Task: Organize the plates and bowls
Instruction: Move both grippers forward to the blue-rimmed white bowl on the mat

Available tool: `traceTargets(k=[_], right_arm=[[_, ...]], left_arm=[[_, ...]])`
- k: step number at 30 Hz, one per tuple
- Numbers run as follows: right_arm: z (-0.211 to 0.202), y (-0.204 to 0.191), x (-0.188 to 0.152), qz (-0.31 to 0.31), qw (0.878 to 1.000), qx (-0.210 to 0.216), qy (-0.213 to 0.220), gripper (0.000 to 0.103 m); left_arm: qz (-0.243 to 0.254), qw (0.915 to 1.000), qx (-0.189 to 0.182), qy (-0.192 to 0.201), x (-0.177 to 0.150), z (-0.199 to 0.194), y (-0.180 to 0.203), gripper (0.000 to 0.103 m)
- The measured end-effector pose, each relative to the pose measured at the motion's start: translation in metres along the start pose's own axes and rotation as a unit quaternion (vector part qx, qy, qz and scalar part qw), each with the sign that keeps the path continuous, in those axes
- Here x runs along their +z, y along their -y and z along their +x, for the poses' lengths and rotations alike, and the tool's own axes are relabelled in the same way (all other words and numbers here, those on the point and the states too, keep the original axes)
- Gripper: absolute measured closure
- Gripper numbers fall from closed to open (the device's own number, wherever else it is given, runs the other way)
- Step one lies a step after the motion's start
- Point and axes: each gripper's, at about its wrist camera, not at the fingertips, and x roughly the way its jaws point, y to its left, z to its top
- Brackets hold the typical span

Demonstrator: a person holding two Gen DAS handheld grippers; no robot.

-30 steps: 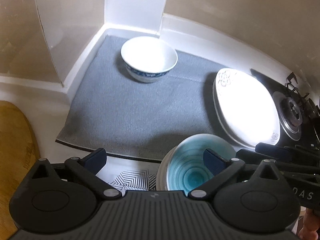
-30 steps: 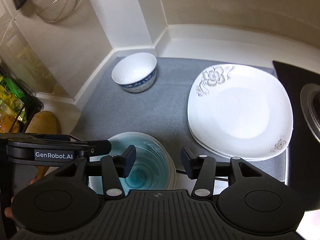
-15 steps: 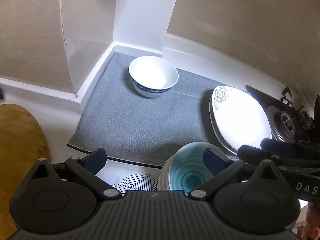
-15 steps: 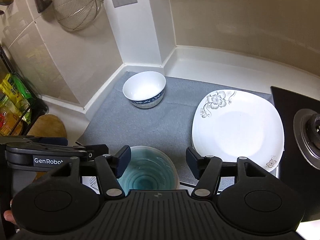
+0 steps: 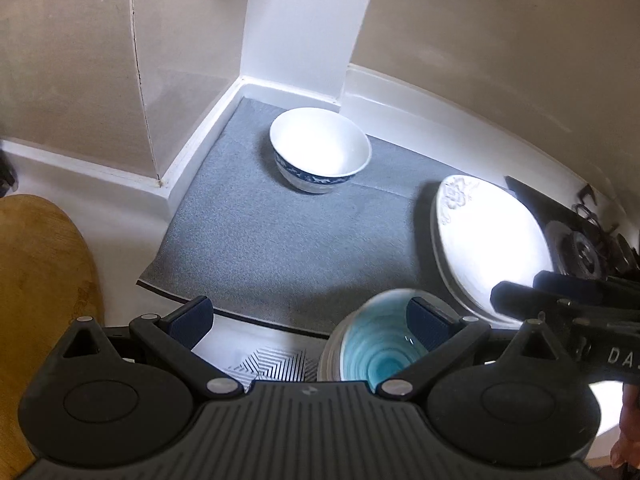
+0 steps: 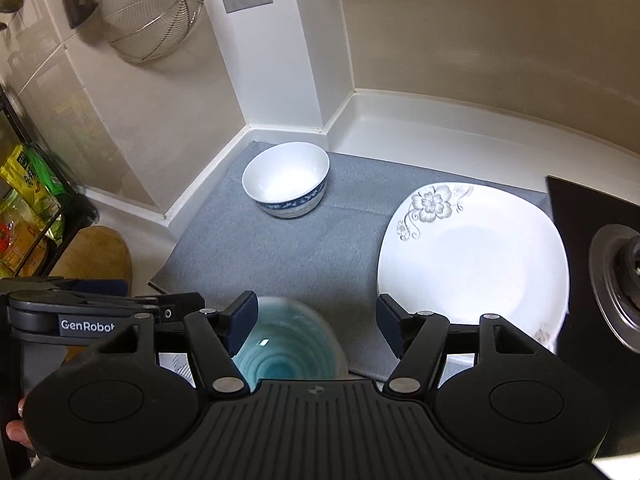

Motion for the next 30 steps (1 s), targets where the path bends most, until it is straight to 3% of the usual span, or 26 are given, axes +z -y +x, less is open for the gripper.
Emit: traceTargets(k=[8, 11, 14, 23, 30], right_arm=[[0.054, 0.035, 0.044, 0.013, 0.999, 0.035, 0.003, 0.035], [0.082, 0.043, 0.061, 0.016, 0.999, 0.043, -0.001, 0.035], [0.109, 0.051, 0.078, 0.03, 0.999, 0.045, -0.007, 0.035], [0.18, 0.06, 0.11, 0.045, 0.998, 0.036, -0.035, 0.035], [0.215, 0.05, 0.118, 0.033, 0.998, 0.044, -0.04, 0.035]], left_arm=[[-0.065, 0.9954, 0.063, -0.031, 0.034, 0.037, -0.008, 0.0], [-0.099, 0.9925, 0.066, -0.028, 0.049, 0.057, -0.015, 0.0], [-0.138, 0.9877, 0.068, -0.028, 0.062, 0.076, -0.019, 0.0], [-0.21, 0.9696, 0.125, 0.003, 0.094, 0.119, -0.019, 0.001], [-0.237, 0.9601, 0.149, 0.008, 0.105, 0.143, -0.027, 0.001]])
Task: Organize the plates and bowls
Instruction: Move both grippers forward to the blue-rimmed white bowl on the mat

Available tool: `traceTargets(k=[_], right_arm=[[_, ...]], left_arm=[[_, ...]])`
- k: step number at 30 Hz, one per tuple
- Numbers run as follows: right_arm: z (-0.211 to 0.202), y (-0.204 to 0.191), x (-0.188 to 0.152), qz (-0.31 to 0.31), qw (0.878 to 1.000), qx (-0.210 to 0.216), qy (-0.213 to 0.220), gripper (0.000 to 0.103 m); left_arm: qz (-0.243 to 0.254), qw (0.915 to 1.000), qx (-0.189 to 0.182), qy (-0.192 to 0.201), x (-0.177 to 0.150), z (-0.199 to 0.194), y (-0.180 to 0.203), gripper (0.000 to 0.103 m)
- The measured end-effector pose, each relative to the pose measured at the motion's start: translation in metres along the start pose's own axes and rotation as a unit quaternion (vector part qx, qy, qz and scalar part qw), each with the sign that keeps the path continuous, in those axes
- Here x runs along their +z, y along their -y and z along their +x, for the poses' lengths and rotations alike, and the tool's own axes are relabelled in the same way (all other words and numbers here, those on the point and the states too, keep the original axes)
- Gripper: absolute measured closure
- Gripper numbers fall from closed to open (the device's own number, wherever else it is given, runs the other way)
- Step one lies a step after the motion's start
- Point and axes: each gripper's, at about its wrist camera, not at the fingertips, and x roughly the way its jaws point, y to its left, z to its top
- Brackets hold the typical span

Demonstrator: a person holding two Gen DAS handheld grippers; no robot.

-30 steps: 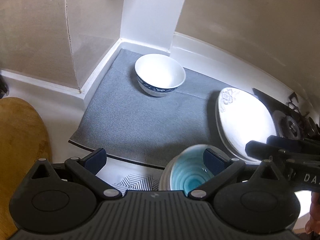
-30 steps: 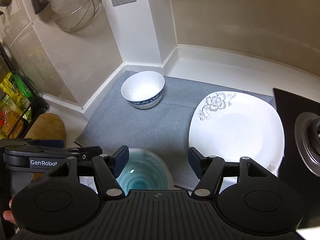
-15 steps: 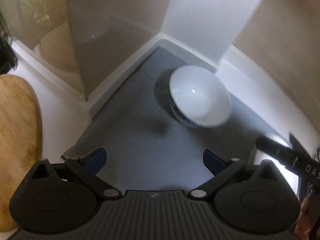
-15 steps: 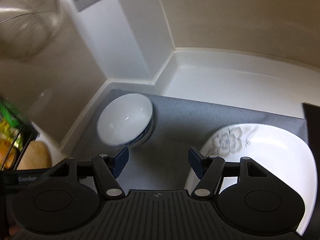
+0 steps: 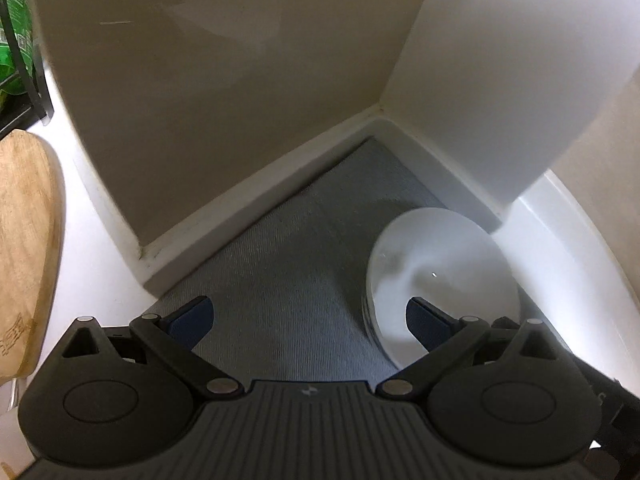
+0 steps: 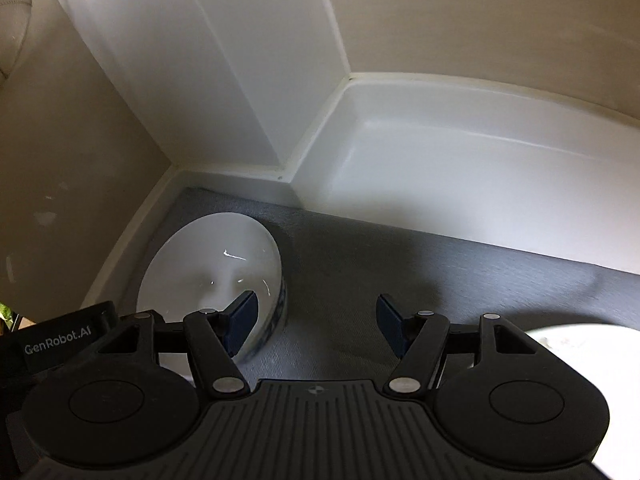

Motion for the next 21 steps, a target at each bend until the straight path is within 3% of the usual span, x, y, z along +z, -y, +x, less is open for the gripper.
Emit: traceTargets(k=[11, 19, 21], right_arm=[[0.037, -0.006, 0.003, -0.016, 0.999, -0.012, -0.027, 0.036], [0.044, -0.01, 0.002, -0.042, 0.999, -0.026, -0.011, 0.036], [0.044, -0.012, 0.001, -0.052, 0.998, -0.027, -0.006, 0.041]], left_arm=[[-0.008, 0.9996, 0.022, -0.017, 0.006, 0.032, 0.002, 0.001], [-0.001, 0.9989, 0.042, -0.019, 0.006, 0.039, 0.007, 0.001], [0.009, 0.999, 0.041, -0.014, 0.005, 0.037, 0.009, 0.005]])
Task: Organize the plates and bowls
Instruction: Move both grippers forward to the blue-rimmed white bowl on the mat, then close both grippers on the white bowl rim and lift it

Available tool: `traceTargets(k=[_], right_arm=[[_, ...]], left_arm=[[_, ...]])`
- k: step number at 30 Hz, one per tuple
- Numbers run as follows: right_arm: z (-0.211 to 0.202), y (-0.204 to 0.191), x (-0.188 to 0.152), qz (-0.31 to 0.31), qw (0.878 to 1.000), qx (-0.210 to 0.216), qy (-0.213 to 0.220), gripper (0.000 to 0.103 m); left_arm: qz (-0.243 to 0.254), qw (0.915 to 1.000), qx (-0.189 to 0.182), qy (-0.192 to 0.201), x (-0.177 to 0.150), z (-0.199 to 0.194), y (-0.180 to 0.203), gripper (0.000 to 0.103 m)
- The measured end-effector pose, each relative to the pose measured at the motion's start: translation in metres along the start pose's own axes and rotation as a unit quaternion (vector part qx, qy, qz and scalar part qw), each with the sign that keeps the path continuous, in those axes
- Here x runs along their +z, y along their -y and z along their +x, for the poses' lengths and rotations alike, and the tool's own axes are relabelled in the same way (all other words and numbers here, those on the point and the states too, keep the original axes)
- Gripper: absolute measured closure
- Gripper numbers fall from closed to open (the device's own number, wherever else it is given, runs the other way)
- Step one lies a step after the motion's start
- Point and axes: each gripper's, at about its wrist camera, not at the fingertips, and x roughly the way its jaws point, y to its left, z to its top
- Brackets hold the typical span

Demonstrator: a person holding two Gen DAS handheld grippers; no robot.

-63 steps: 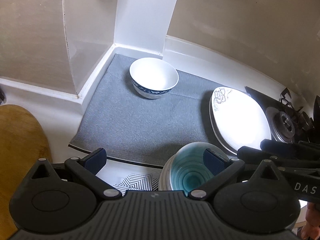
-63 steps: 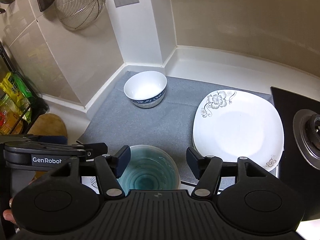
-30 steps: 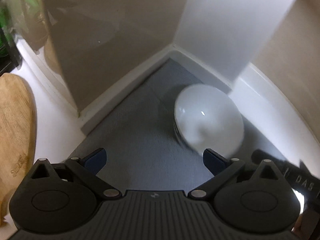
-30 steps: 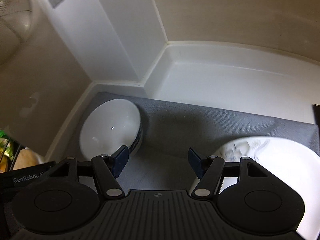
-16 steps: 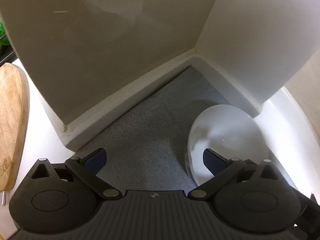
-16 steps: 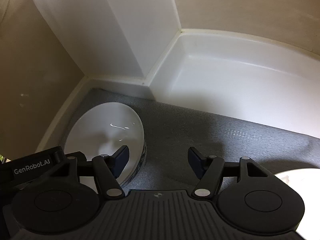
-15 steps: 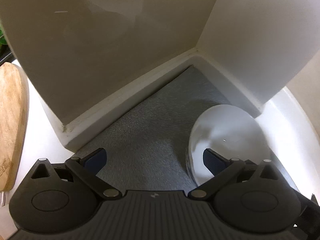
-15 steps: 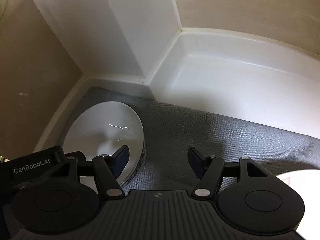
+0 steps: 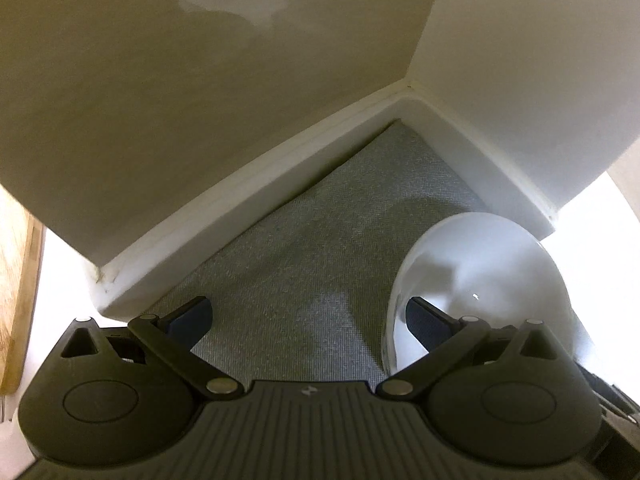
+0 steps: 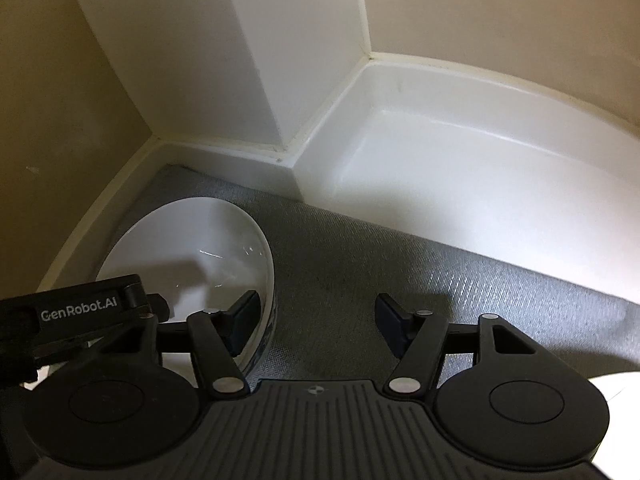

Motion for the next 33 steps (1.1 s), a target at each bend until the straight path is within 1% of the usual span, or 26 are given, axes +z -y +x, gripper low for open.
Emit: traceTargets(k=[1, 2, 3, 4, 5, 6, 8, 11, 13, 16, 20, 28, 33], right_arm=[[-0.001, -0.001, 0.0, -0.007, 1.0, 0.005, 0.001, 0.056], [0.0, -0.002, 0.001, -0.015, 1.0, 0.026, -0.001, 0.081], [-0.001, -0.005, 0.001, -0.021, 0.999, 0.048, -0.009, 0.09], [-0.002, -0.009, 0.001, -0.025, 0.998, 0.047, -0.012, 0.09], [-0.004, -0.013, 0.0, -0.036, 0.998, 0.041, -0.009, 0.09], [-0.005, -0.015, -0.001, -0.042, 0.998, 0.04, -0.007, 0.09], [-0.007, -0.011, -0.003, -0.027, 0.999, 0.044, -0.017, 0.09], [-0.01, -0.005, -0.004, -0.003, 0.998, 0.055, -0.032, 0.091], [-0.016, -0.007, -0.005, -0.008, 0.998, 0.053, -0.028, 0.09], [-0.026, -0.011, -0.007, -0.019, 0.999, 0.048, -0.015, 0.09], [-0.042, -0.013, -0.011, -0.022, 0.998, 0.052, -0.006, 0.09], [-0.072, -0.02, -0.016, -0.027, 0.998, 0.057, 0.014, 0.09], [-0.094, -0.027, -0.024, -0.03, 0.998, 0.055, 0.027, 0.09]], left_arm=[[0.01, 0.9999, -0.009, 0.007, -0.001, -0.003, 0.001, 0.011], [0.025, 0.9991, -0.028, 0.017, -0.004, -0.008, 0.004, 0.029], [0.039, 0.9976, -0.054, 0.019, -0.006, -0.013, 0.005, 0.061], [0.053, 0.9955, -0.078, 0.012, -0.008, -0.015, 0.007, 0.077], [0.06, 0.9936, -0.096, 0.004, -0.011, -0.017, 0.007, 0.089], [0.065, 0.993, -0.098, 0.003, -0.014, -0.019, 0.006, 0.091], [0.073, 0.9909, -0.113, -0.002, -0.018, -0.021, 0.0, 0.092], [0.059, 0.9878, -0.141, -0.028, -0.018, -0.02, -0.011, 0.092], [0.057, 0.9859, -0.154, -0.033, -0.022, -0.022, -0.014, 0.092], [0.059, 0.9838, -0.166, -0.029, -0.024, -0.03, -0.02, 0.091], [0.063, 0.9823, -0.175, -0.019, -0.026, -0.044, -0.028, 0.091], [0.073, 0.981, -0.18, -0.005, -0.033, -0.075, -0.04, 0.091], [0.088, 0.9793, -0.182, 0.005, -0.035, -0.092, -0.041, 0.091]])
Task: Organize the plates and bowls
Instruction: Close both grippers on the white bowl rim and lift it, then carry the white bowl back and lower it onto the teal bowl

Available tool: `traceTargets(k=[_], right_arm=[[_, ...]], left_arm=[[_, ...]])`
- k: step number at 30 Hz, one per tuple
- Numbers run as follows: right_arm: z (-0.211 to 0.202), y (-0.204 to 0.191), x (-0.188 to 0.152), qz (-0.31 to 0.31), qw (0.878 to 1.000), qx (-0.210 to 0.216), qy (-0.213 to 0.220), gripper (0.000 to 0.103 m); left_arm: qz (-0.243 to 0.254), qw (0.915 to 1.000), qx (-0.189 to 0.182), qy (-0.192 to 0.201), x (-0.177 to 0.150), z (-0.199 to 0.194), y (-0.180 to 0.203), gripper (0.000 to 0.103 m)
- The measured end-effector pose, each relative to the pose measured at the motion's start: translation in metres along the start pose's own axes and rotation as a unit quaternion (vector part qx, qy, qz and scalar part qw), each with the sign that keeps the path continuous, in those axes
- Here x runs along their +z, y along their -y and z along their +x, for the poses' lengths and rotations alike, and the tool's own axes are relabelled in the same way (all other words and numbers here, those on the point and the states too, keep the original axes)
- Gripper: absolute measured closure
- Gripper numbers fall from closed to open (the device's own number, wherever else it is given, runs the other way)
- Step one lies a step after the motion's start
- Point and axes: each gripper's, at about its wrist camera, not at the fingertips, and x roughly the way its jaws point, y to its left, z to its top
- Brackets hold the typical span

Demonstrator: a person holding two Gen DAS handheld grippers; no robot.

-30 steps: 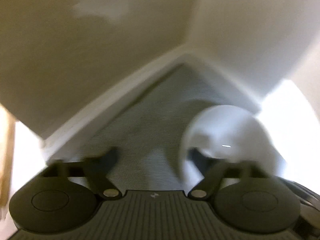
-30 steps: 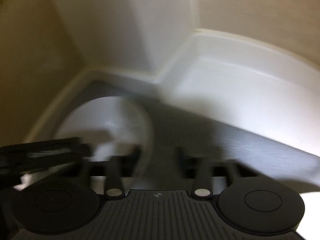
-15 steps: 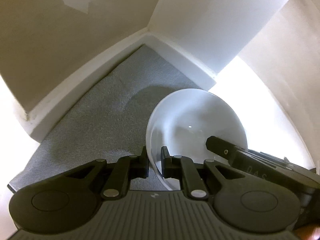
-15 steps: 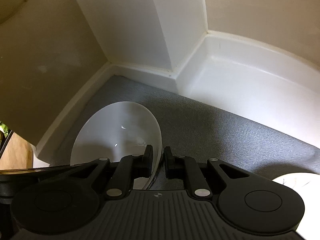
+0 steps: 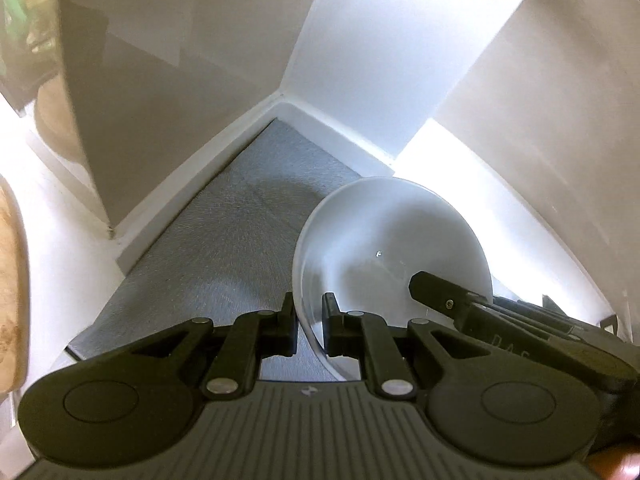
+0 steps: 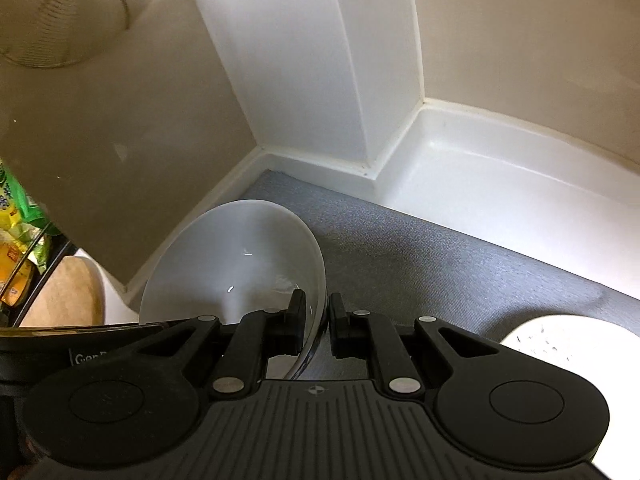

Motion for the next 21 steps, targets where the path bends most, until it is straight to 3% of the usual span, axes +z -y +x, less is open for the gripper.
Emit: traceTargets(k=[21], right_arm=[[-0.08, -0.038, -0.05, 0.009, 0.999, -0.033, 0.034, 0.089]], left_arm=[[0.066, 0.9969, -0.043, 0.0, -0.047, -0.064, -0.002, 0.09]])
